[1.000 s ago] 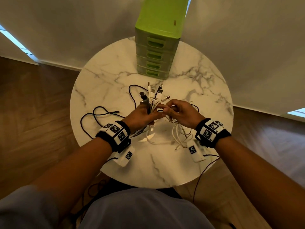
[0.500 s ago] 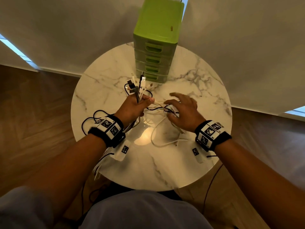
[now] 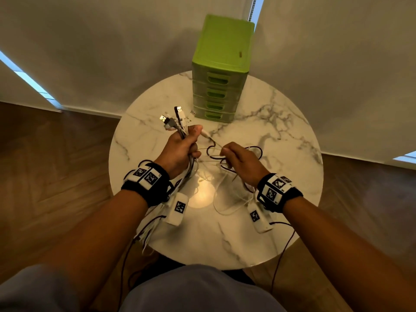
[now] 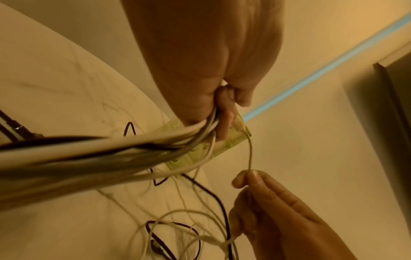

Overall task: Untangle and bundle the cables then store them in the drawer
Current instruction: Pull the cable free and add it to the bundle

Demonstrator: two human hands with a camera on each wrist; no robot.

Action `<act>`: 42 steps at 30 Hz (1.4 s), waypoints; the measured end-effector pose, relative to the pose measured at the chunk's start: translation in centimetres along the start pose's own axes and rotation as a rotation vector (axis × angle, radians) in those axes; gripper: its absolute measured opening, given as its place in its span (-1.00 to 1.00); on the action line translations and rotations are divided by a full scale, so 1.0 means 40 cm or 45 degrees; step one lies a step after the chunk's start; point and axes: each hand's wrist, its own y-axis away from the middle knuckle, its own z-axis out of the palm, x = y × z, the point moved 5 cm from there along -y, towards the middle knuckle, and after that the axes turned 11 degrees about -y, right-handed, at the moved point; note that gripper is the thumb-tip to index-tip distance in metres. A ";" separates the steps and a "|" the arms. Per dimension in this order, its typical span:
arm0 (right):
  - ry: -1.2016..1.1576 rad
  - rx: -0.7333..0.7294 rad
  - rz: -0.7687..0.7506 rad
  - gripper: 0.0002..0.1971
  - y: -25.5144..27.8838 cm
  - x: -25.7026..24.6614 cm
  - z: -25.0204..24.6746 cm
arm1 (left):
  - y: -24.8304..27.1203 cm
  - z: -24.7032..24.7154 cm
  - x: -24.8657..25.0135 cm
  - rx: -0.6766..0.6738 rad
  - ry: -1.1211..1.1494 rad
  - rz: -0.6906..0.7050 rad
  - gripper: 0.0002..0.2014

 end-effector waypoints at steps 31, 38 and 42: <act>0.399 -0.585 0.471 -0.44 0.008 -0.053 0.106 | 0.045 -0.019 0.123 -0.047 -0.040 0.088 -0.48; 0.582 -0.460 0.382 -0.54 0.005 0.031 0.025 | 0.013 -0.107 0.235 -0.075 0.094 0.173 -0.46; 0.909 -0.343 0.355 -0.49 -0.023 0.008 -0.027 | 0.019 -0.099 0.229 -0.017 -0.003 0.214 -0.44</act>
